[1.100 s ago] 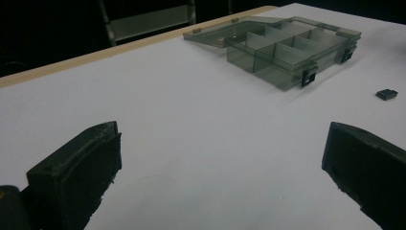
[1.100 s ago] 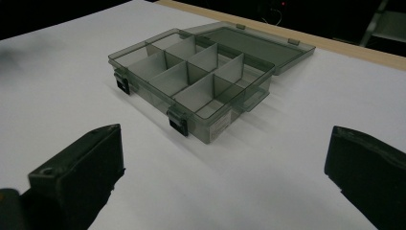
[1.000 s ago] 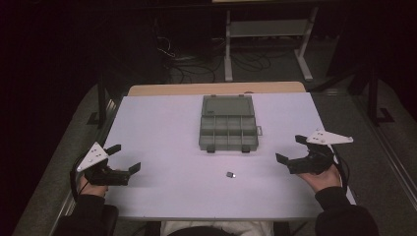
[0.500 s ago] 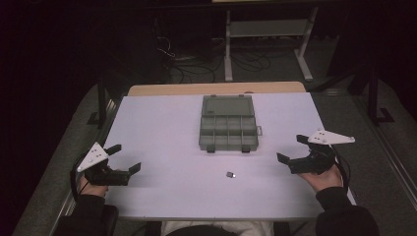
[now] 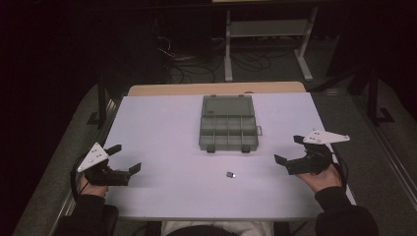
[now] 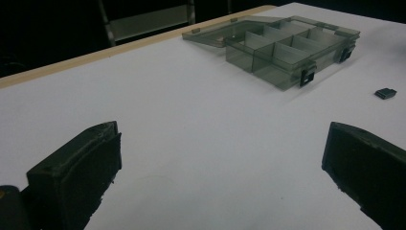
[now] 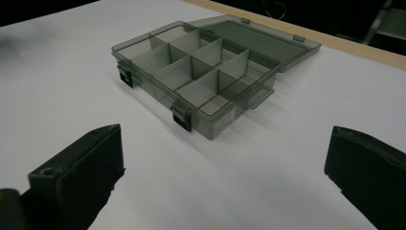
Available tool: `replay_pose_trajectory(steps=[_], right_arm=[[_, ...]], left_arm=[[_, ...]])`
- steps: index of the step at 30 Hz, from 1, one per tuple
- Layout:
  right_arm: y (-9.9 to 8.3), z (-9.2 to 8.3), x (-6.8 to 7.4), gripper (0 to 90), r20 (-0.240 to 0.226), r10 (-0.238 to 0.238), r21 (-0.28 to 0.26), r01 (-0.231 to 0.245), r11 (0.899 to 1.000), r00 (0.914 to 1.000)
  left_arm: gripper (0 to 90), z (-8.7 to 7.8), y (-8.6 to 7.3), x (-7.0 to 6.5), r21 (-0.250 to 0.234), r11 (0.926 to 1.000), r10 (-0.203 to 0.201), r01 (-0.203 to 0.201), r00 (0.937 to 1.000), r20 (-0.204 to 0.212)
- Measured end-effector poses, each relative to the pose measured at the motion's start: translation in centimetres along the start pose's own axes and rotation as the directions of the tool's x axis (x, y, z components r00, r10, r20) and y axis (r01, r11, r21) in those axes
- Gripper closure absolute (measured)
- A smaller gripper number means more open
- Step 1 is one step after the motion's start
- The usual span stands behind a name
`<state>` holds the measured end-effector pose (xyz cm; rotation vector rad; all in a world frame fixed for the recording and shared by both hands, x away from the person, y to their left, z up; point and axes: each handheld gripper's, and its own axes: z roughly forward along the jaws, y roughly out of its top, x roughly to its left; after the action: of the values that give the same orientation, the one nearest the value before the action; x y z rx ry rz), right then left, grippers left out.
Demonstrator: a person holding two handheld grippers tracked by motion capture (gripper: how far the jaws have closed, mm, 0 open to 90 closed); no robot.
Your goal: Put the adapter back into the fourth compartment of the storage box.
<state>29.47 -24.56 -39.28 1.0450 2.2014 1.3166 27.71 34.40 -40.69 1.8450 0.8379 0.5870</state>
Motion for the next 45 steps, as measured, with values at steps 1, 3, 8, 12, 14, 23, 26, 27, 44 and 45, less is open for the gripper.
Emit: replay_pose_trajectory(steps=[1, 3, 8, 12, 14, 23, 26, 27, 44, 45], right_arm=[[0.1, 0.0, 0.1, 0.0, -0.004, -0.004, 0.003, 0.004, 1.000, 1.0000], [0.7, 0.2, 0.7, 0.0, -0.027, -0.022, 0.003, 0.022, 1.000, 0.9994], [1.4, 0.1, 1.0, 0.0, -0.041, -0.027, -0.002, 0.027, 1.000, 0.9988], [2.0, 0.1, 1.4, 0.0, -0.054, -0.043, 0.000, 0.043, 0.999, 0.9976], [2.3, 0.2, 1.6, 0.0, -0.058, -0.051, 0.000, 0.051, 0.999, 0.9970], [3.2, 0.9, 2.3, 0.0, -0.077, -0.077, 0.025, 0.079, 0.997, 0.9941], [3.6, 1.4, 3.0, 0.0, -0.092, -0.100, 0.036, 0.104, 0.994, 0.9907], [3.6, 1.4, 3.0, 0.0, -0.092, -0.100, 0.036, 0.104, 0.994, 0.9907], [3.8, 2.9, 4.0, 0.0, -0.136, -0.123, 0.080, 0.135, 0.988, 0.9830], [3.8, 3.0, 4.0, 0.0, -0.138, -0.123, 0.082, 0.135, 0.987, 0.9827]], left_arm=[[0.0, 0.0, 0.0, 0.0, 0.000, 1.0000, -0.002, 0.002, 1.0000, -0.001], [0.0, 0.0, 0.0, 0.0, 0.004, 1.0000, -0.001, 0.001, 1.0000, -0.001], [0.0, 0.0, -0.1, 0.0, 0.005, 1.0000, -0.002, 0.002, 1.0000, -0.004], [0.0, -0.1, -0.1, 0.0, 0.002, 1.0000, -0.003, 0.003, 1.0000, -0.001], [0.0, -0.1, -0.1, -0.1, 0.003, 1.0000, -0.002, 0.002, 1.0000, 0.001], [0.0, -0.1, -0.1, 0.0, 0.002, 1.0000, -0.005, 0.005, 1.0000, -0.001], [0.0, 0.0, -0.1, -0.1, 0.007, 1.0000, -0.004, 0.004, 1.0000, 0.005], [0.0, 0.0, -0.1, -0.1, 0.008, 1.0000, -0.003, 0.003, 1.0000, 0.005], [0.0, 0.0, -0.1, -0.1, 0.017, 0.9998, 0.005, -0.006, 0.9999, 0.013], [0.0, 0.1, -0.1, -0.1, 0.018, 0.9998, 0.006, -0.006, 0.9999, 0.013]])
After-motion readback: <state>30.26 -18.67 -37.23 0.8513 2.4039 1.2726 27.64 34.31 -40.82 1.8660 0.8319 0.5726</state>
